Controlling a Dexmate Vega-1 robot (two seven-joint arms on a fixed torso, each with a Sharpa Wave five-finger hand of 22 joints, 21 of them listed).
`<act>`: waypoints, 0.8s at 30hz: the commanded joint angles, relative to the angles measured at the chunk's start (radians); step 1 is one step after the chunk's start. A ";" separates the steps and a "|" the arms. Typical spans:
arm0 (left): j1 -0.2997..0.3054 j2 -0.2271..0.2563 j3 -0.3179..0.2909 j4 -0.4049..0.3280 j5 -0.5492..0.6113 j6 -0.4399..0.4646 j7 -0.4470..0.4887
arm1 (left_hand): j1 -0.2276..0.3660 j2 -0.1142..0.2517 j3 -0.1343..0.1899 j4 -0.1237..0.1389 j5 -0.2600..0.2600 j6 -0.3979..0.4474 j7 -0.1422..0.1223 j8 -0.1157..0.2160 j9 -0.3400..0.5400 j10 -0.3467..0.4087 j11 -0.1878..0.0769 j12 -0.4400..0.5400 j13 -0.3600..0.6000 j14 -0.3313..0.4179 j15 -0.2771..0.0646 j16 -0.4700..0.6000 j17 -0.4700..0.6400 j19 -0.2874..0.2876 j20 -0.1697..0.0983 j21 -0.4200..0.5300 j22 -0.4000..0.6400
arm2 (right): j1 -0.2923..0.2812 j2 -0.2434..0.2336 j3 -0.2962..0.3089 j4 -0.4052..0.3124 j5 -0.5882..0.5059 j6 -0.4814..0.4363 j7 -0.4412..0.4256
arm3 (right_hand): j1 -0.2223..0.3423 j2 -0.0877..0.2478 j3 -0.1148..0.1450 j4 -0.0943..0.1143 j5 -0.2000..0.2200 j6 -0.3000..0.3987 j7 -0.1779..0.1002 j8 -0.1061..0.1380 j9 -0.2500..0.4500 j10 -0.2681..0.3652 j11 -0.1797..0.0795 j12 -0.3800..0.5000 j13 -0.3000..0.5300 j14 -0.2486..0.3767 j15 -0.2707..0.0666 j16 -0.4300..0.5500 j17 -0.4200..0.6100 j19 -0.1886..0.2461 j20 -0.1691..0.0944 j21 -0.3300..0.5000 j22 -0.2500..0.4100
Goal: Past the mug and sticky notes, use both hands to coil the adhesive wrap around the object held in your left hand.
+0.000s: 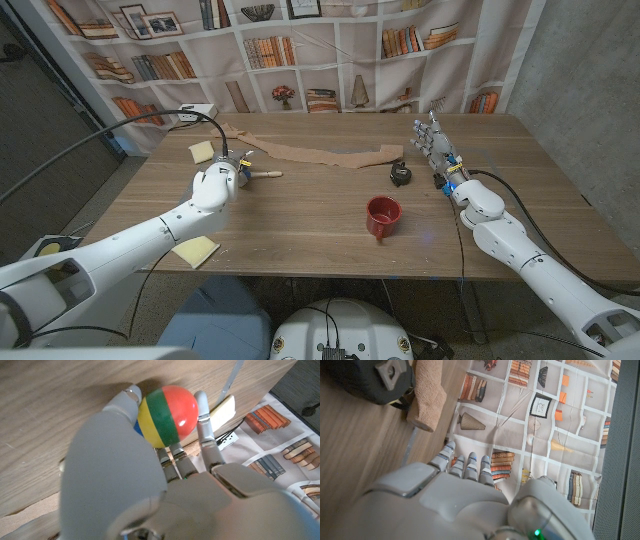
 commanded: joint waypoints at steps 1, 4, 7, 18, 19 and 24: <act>0.014 -0.006 -0.018 -0.013 -0.046 -0.009 0.041 | 0.223 0.203 -0.009 0.000 0.001 0.027 0.008 0.066 0.092 0.064 -0.007 0.070 0.079 0.145 -0.047 -0.016 -0.010 0.003 -0.249 0.015 -0.051 | -0.007 -0.002 0.007 -0.001 0.007 0.008 0.004 | 0.001 0.006 0.001 0.002 -0.001 0.005 0.000 0.000 0.005 0.006 -0.008 0.002 0.005 0.001 -0.006 0.007 0.001 0.006 0.009 0.005 0.004; 0.027 -0.005 -0.031 -0.019 -0.063 -0.013 0.071 | 0.224 0.205 -0.012 0.002 -0.002 0.039 0.015 0.091 0.126 0.086 0.007 0.096 0.108 0.154 -0.044 -0.021 -0.013 -0.005 -0.250 0.022 -0.073 | -0.007 -0.002 0.008 -0.001 0.008 0.008 0.003 | 0.001 0.006 0.001 0.002 -0.001 0.005 0.000 0.000 0.005 0.006 -0.008 0.002 0.005 0.000 -0.006 0.007 0.001 0.006 0.008 0.005 0.004; 0.041 -0.001 -0.046 -0.028 -0.083 -0.022 0.099 | 0.227 0.204 -0.012 0.000 -0.003 0.054 0.024 0.100 0.132 0.107 0.009 0.106 0.112 0.157 -0.043 -0.023 -0.014 -0.013 -0.247 0.021 -0.083 | -0.008 -0.002 0.008 -0.001 0.007 0.009 0.003 | 0.001 0.006 0.001 0.002 -0.001 0.005 0.000 0.000 0.005 0.006 -0.009 0.001 0.005 0.001 -0.006 0.007 0.001 0.007 0.009 0.005 0.004; 0.100 0.004 -0.091 -0.045 -0.142 -0.055 0.233 | 0.237 0.203 -0.014 -0.002 -0.005 0.078 0.034 0.116 0.143 0.134 0.018 0.110 0.100 0.168 -0.032 -0.025 -0.016 -0.041 -0.245 0.018 -0.106 | -0.016 -0.005 0.009 -0.012 0.003 0.010 -0.005 | 0.001 0.006 0.002 0.002 -0.001 0.005 -0.001 -0.001 0.005 0.006 -0.009 0.001 0.005 0.001 -0.006 0.007 0.001 0.007 0.009 0.005 0.004; 0.103 0.004 -0.093 -0.048 -0.143 -0.052 0.241 | 0.238 0.203 -0.014 -0.002 -0.005 0.079 0.034 0.116 0.142 0.135 0.019 0.111 0.100 0.168 -0.032 -0.025 -0.016 -0.042 -0.245 0.018 -0.107 | -0.017 -0.006 0.009 -0.014 0.002 0.010 -0.006 | 0.001 0.006 0.002 0.002 -0.001 0.005 -0.001 -0.001 0.005 0.006 -0.009 0.001 0.005 0.001 -0.006 0.007 0.001 0.007 0.009 0.005 0.004; 0.107 0.015 -0.092 -0.055 -0.149 -0.063 0.254 | 0.240 0.203 -0.016 -0.002 -0.006 0.080 0.033 0.117 0.142 0.135 0.019 0.114 0.107 0.171 -0.032 -0.026 -0.016 -0.046 -0.245 0.021 -0.110 | -0.026 -0.009 0.012 -0.025 0.002 0.007 -0.013 | 0.001 0.006 0.002 0.002 -0.001 0.007 -0.003 0.000 0.005 0.006 -0.009 0.001 0.005 0.002 -0.007 0.007 0.001 0.007 0.009 0.005 0.004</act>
